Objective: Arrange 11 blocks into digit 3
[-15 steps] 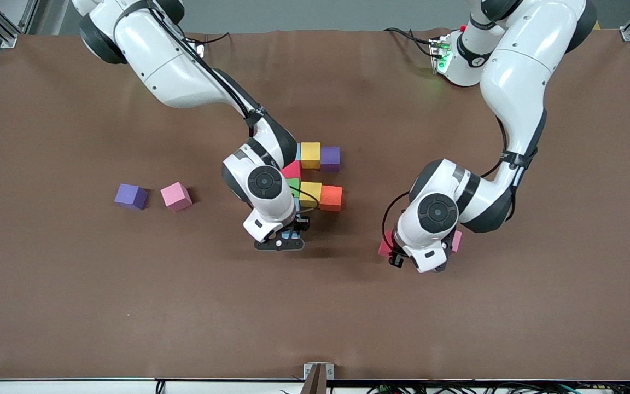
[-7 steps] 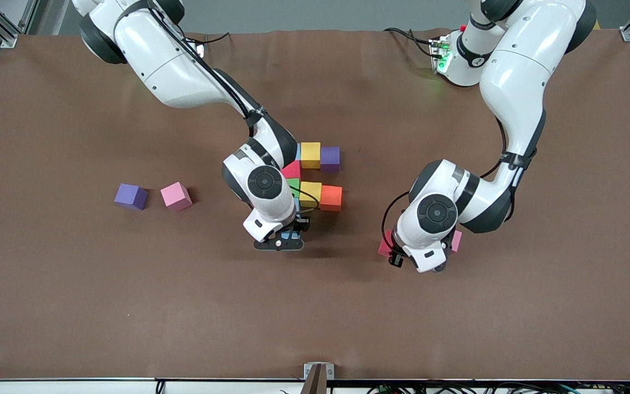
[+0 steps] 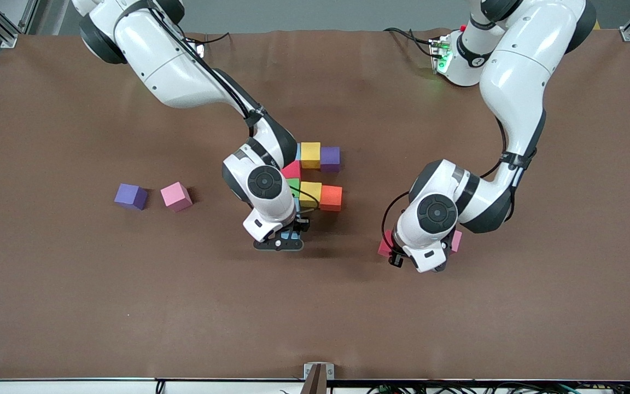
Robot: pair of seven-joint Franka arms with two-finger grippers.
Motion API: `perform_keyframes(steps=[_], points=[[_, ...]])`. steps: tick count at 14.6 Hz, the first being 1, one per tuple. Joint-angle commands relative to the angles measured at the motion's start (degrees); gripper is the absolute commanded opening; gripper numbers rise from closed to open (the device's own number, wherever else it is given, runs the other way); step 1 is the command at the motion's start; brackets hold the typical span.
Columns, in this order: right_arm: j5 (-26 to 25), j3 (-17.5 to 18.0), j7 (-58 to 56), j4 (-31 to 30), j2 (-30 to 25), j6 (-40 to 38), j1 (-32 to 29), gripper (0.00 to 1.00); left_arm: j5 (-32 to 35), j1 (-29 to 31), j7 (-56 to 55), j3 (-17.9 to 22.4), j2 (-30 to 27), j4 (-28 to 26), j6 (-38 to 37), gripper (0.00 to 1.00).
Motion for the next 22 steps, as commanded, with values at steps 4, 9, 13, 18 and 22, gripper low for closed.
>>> perform_keyframes(steps=[4,9,13,18,22], points=[[-0.5,-0.1,-0.7,-2.0,-1.7,-0.1,0.2,0.03,-0.5,-0.1,-0.1,0.1,-0.3,0.0,-0.8,0.30],[-0.5,-0.1,-0.8,-2.1,-1.6,-0.1,0.2,0.03,-0.6,0.2,-0.1,0.1,-0.3,0.1,-0.8,0.30],[-0.4,-0.1,-0.4,-2.1,-1.6,-0.1,0.2,0.08,-0.6,0.2,-0.1,0.1,-0.3,0.1,-0.8,0.30],[-0.4,-0.1,-0.6,-2.0,-1.5,-0.1,-0.1,1.00,-0.5,0.2,-0.1,0.1,-0.3,0.1,-0.8,0.30],[-0.2,0.0,-0.6,-1.2,-1.7,-0.1,0.0,1.00,-0.6,0.1,-0.1,0.1,-0.3,0.1,-0.8,0.30]])
